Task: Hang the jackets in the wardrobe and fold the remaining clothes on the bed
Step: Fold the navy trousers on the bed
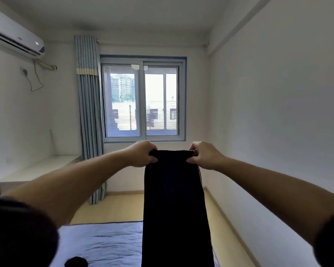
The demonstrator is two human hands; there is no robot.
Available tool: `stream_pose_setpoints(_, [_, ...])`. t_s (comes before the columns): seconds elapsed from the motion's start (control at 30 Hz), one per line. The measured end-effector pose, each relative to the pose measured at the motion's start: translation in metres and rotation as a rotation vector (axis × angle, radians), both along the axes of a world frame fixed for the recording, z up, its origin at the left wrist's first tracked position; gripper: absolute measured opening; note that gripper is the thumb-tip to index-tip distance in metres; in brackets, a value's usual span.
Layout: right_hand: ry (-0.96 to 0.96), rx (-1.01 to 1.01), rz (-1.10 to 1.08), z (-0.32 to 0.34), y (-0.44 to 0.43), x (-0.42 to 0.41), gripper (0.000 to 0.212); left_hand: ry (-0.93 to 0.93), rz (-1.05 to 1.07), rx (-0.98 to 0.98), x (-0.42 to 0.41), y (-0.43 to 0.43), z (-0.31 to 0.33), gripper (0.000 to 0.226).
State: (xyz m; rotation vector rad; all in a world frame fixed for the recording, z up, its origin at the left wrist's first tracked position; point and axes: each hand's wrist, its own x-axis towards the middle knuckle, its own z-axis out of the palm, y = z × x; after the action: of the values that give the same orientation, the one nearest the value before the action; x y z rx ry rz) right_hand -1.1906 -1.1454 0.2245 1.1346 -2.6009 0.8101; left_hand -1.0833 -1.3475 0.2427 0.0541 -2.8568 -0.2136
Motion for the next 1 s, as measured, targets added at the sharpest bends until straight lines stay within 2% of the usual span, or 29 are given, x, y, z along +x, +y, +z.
stream_pose_setpoints(0.07, [0.161,-0.129,-0.107,0.019,-0.019,-0.028,0.023,0.152,0.074,-0.046,-0.036,-0.004,0.027,0.018])
stream_pose_setpoints(0.17, [0.361,-0.375,-0.197,0.069,-0.03,-0.049,0.015,0.448,0.133,-0.014,-0.061,-0.001,0.082,0.014])
stream_pose_setpoints(0.3, [0.479,-0.484,-0.114,0.108,-0.015,-0.051,0.018,0.608,0.126,-0.045,-0.053,0.014,0.118,0.011])
stream_pose_setpoints(0.43, [0.491,-0.45,-0.012,0.102,0.003,-0.044,0.017,0.611,0.142,-0.095,-0.034,0.025,0.113,0.014])
stream_pose_setpoints(0.63, [0.453,-0.424,0.09,0.093,0.021,-0.025,0.021,0.565,0.17,-0.062,-0.004,0.05,0.104,0.015])
stream_pose_setpoints(1.0, [0.526,-0.464,0.128,0.115,0.061,-0.014,0.021,0.597,0.204,0.058,0.003,0.101,0.117,0.011])
